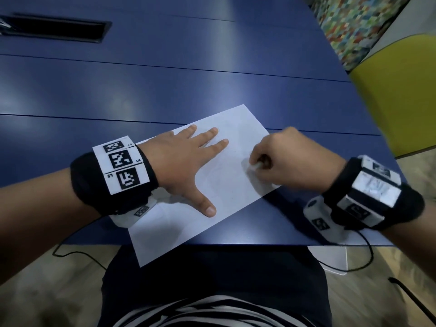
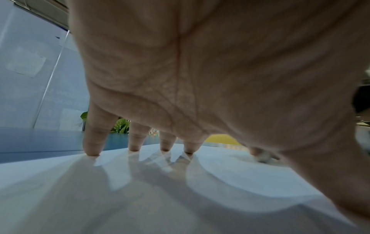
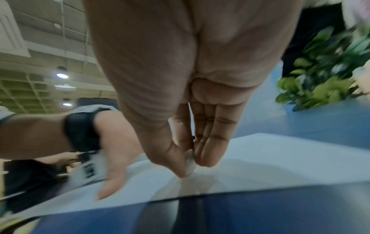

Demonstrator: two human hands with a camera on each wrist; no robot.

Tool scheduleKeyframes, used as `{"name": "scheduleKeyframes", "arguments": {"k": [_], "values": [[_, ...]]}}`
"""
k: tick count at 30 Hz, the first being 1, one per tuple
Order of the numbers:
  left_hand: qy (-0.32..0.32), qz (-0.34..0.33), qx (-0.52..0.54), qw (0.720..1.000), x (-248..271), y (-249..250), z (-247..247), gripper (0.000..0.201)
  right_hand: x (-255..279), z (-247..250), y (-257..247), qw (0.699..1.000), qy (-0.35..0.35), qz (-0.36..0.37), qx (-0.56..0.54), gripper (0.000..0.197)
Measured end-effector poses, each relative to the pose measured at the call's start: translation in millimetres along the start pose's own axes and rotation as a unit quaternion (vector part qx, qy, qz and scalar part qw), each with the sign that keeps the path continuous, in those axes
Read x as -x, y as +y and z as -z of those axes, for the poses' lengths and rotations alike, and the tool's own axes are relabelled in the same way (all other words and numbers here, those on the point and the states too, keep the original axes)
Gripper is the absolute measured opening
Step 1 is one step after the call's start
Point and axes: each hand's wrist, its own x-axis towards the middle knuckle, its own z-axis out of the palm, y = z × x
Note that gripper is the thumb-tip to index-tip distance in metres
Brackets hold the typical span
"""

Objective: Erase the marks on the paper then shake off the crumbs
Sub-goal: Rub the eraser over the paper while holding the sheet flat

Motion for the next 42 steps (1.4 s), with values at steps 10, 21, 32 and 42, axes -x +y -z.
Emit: {"name": "scheduleKeyframes", "arguments": {"k": [10,21,32,42], "values": [[0.007,-0.004,0.033,0.999,1,-2,-1,0.158,3,7,17,0.998,-0.005,-0.038,-0.041,0.017],[-0.062,-0.081,0.04,0.994,31,-46,20,0.132,30,5,4,0.993,0.032,-0.011,-0.11,0.015],[0.035,-0.002,-0.018,0.999,20,-4,-3,0.136,25,-14,-4,0.992,0.005,-0.021,-0.122,0.012],[-0.012,-0.01,0.009,1.0,11,-1,-5,0.143,47,-18,-44,0.993,-0.072,0.073,-0.055,0.017]]}}
